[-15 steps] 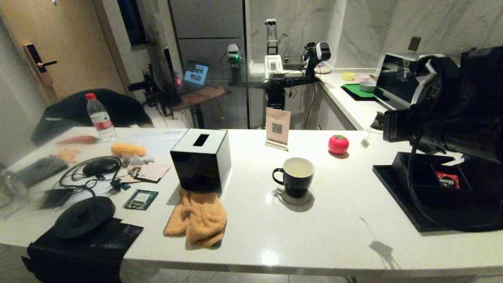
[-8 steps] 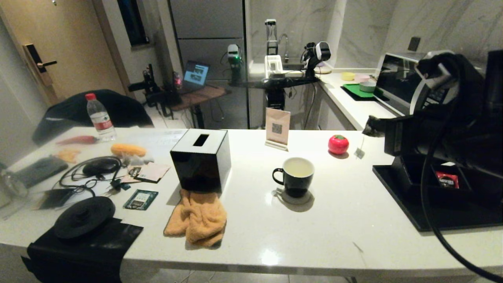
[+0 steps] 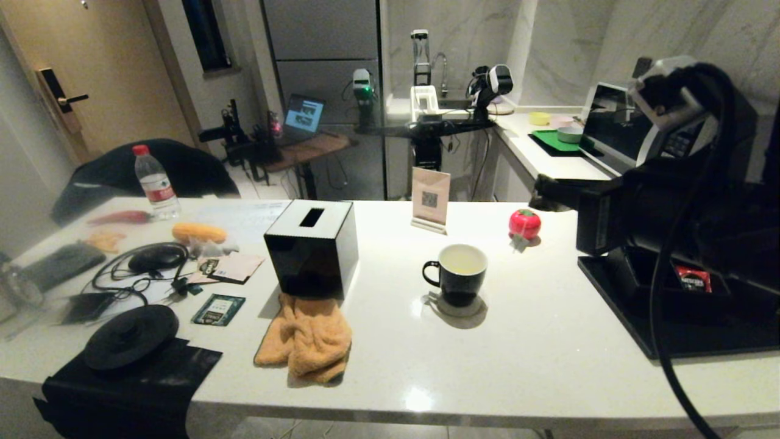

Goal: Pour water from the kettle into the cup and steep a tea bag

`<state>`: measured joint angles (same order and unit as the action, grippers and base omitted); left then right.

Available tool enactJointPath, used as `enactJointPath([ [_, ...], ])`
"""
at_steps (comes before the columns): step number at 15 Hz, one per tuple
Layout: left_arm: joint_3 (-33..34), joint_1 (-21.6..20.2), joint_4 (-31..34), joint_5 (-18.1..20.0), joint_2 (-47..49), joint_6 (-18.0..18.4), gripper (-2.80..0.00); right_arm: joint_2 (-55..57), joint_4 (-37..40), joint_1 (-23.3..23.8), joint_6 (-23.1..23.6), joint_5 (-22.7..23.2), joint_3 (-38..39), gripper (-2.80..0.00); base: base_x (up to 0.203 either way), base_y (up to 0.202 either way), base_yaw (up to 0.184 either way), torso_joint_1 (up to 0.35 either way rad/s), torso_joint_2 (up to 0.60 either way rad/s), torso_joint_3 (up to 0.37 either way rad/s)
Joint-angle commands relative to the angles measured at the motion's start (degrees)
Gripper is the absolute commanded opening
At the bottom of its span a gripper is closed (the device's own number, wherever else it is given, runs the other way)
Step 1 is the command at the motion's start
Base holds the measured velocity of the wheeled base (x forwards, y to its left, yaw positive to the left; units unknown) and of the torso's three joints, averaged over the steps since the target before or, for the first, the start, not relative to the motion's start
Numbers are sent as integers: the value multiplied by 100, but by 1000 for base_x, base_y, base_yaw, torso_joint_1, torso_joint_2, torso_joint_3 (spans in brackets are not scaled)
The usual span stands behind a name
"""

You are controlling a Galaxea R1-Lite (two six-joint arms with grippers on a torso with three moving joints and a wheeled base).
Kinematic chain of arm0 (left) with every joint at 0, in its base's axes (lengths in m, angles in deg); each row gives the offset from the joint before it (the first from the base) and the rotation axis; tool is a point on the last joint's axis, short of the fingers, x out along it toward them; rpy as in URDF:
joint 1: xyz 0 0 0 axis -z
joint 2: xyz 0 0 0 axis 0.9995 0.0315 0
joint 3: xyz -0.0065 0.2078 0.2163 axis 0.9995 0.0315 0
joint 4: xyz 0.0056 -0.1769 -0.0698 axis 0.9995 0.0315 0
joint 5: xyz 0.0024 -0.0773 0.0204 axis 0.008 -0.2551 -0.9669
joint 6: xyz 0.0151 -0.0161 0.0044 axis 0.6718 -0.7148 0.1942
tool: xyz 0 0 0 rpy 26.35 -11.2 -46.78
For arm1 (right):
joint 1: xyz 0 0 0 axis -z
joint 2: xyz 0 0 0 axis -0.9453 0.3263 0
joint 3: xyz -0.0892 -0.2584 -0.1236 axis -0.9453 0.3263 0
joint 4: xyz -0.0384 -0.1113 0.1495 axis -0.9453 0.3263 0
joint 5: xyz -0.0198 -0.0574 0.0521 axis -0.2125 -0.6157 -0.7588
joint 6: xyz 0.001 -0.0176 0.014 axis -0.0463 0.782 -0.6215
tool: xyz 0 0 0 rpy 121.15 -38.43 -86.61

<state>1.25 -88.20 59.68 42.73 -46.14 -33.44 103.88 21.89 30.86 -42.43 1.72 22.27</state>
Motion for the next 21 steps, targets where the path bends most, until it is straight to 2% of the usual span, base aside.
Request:
enactJointPath([
  [1,0,-4,0,2,0,14,-280,19,-6,-189,13,-13,-5,-280,0,0,0,0,0,0],
  [6,-18,0,18,46,0,282,-280,4,-6,-332,161,-32,172,-280,0,0,0,0,0,0],
  [10,-90,0,145,71,61,302,-280,17,-6,-332,174,-32,185,-280,0,0,0,0,0,0],
  [13,-378,-3,377,285,249,357,-280,35,-10,-332,166,-29,205,-280,0,0,0,0,0,0],
  [16,-756,-8,412,580,904,353,-280,69,-15,-327,174,-14,204,-280,0,0,0,0,0,0],
  [20,-1643,-8,424,914,2323,346,-280,61,-15,-332,148,3,167,-280,0,0,0,0,0,0],
  [21,-1904,-6,409,1093,2756,338,-280,61,-76,-332,148,41,158,-280,0,0,0,0,0,0],
])
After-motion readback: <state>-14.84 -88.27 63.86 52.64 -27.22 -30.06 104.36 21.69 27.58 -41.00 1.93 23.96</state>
